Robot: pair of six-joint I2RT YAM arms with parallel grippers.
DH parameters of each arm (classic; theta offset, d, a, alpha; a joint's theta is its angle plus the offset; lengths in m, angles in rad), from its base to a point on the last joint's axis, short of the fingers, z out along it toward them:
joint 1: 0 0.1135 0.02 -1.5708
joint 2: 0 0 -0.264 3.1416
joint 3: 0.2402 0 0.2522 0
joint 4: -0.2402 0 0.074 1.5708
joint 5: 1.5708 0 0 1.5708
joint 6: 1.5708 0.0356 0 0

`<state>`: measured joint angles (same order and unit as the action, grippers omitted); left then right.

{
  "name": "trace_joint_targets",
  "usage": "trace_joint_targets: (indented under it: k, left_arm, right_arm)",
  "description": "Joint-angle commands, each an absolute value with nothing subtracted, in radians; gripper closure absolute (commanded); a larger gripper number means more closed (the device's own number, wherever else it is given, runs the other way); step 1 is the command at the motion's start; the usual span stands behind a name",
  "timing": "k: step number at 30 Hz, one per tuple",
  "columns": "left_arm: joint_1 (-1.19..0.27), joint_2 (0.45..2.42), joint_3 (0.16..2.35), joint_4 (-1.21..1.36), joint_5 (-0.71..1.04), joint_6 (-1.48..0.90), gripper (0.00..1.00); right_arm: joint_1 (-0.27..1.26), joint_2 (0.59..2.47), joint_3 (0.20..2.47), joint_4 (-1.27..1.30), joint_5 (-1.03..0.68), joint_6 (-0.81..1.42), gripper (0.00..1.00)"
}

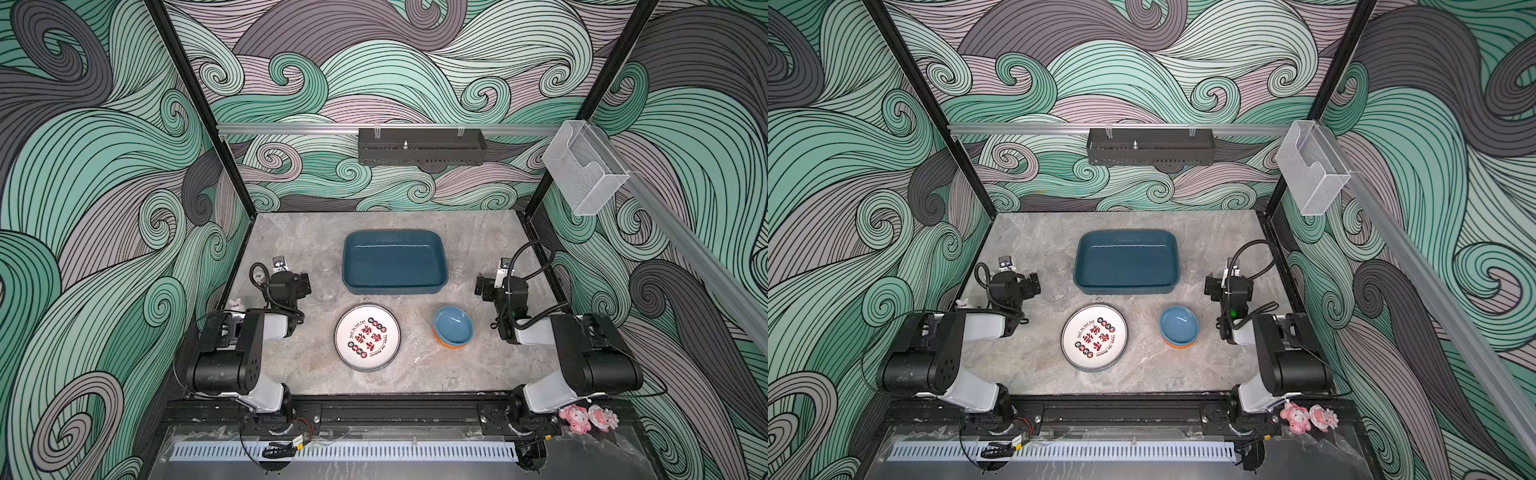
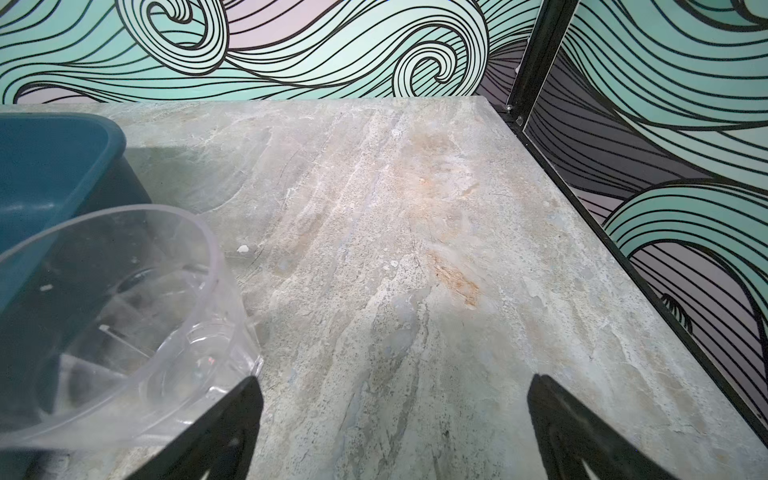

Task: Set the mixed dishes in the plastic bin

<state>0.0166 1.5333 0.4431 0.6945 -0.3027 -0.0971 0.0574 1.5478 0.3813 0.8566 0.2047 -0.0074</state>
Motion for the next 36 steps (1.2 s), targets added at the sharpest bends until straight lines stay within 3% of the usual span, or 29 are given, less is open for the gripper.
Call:
trace_joint_targets:
  k: [1, 32, 36]
  left_arm:
    - [0.017, 1.522, 0.457, 0.685, -0.298, -0.095, 0.01]
    - [0.017, 1.518, 0.453, 0.694, -0.3, -0.091, 0.01]
    - [0.017, 1.456, 0.575, 0.417, -0.336, -0.121, 0.02]
  right_arm:
    - [0.057, 1.537, 0.388, 0.876, 0.201, -0.006, 0.0]
    - [0.054, 1.517, 0.392, 0.873, 0.218, 0.0, 0.0]
    - [0.068, 1.358, 0.468, 0.601, 0.236, -0.006, 0.0]
